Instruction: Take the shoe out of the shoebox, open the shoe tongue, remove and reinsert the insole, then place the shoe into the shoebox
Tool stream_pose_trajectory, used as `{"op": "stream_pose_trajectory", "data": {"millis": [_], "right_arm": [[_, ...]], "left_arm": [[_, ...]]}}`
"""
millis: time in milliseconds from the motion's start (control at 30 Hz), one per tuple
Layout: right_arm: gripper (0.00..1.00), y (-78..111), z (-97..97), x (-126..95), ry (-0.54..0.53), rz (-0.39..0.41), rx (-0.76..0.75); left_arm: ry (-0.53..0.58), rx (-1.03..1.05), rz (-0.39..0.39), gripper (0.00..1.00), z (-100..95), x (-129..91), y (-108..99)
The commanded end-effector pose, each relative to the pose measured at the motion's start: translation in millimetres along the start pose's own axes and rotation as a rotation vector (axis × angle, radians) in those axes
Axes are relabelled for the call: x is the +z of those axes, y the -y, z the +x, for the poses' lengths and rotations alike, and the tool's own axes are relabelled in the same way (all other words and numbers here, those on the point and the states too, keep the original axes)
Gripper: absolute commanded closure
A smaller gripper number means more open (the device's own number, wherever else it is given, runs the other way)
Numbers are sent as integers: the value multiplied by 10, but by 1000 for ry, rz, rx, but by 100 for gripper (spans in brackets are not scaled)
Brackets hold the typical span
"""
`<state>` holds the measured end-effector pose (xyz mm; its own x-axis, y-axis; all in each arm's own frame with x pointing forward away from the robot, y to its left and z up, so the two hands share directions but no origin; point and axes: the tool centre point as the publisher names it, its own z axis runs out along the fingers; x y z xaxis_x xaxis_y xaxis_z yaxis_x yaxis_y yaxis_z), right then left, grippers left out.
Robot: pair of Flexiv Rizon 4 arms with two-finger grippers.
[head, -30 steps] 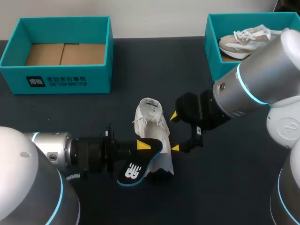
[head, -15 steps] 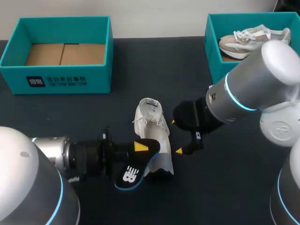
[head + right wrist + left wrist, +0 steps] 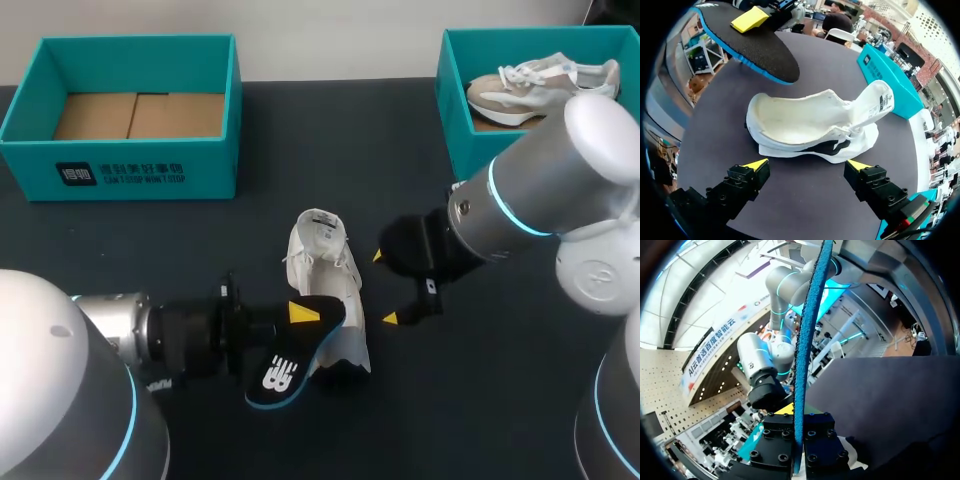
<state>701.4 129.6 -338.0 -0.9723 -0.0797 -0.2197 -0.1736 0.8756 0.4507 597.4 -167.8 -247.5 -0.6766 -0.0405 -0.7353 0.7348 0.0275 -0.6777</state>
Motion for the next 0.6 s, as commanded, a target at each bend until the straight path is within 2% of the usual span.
{"op": "stream_pose_trajectory", "data": {"millis": [33,367,600], "right_arm": [[0,41,8,9,-8,-10,-5],[0,35,6,28,-4,-21,-6],[0,35,6,28,-4,-21,-6]], "left_arm": [[-1,-3,7,100,3,134,-82],[-13,-13,18,100,5,272,-222],[-21,-31,13,100,77,360,-368]]}}
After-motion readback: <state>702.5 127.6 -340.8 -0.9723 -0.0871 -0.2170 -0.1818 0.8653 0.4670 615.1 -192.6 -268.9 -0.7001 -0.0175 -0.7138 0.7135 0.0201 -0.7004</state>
